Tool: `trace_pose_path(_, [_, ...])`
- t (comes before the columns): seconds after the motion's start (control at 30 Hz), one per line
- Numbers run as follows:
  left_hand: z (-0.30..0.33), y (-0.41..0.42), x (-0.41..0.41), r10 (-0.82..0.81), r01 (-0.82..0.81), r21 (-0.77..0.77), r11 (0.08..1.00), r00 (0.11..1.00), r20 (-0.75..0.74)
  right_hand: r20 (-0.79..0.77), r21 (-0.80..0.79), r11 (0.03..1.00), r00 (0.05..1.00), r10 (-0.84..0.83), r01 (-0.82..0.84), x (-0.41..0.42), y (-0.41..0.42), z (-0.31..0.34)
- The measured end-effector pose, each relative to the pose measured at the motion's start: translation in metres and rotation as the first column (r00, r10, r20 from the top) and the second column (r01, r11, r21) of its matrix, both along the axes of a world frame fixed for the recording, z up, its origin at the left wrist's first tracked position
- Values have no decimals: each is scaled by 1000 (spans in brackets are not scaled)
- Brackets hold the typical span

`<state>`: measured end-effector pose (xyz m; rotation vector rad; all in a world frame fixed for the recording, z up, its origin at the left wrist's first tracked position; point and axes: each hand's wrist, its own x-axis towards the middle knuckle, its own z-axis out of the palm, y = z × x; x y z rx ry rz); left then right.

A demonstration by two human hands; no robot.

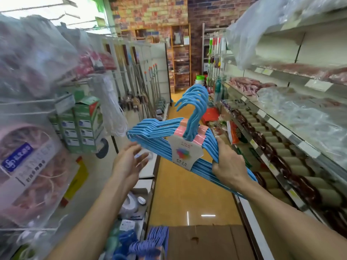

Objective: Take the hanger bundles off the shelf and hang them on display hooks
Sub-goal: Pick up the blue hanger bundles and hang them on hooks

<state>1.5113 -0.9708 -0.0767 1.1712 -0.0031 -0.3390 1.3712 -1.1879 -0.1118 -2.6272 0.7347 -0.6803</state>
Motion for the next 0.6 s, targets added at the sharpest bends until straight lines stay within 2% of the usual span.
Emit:
trace_pose_path(0.1, [-8,8,9,61,-60,19,998,997,-52,65,49,997,996,53,-56,1,10,21])
trace_pose_path(0.2, [-3,8,6,-36,32,-55,998,997,-67,121,106,986,986,114,-127,-1,20,40])
trace_pose_path(0.3, [15,8,-4,-112,99,-196,975,992,-52,171,193,957,968,183,-216,-4,26,53])
trace_pose_path(0.4, [33,12,-12,-51,39,-358,933,998,-24,224,305,904,945,236,-298,-7,27,62])
trace_pose_path(0.5, [53,19,-21,14,-23,-477,879,1000,-22,264,341,863,919,292,-372,-9,27,67])
trace_pose_path(0.6, [74,25,-37,45,-59,-513,856,998,-40,278,343,827,889,364,-446,-13,27,73])
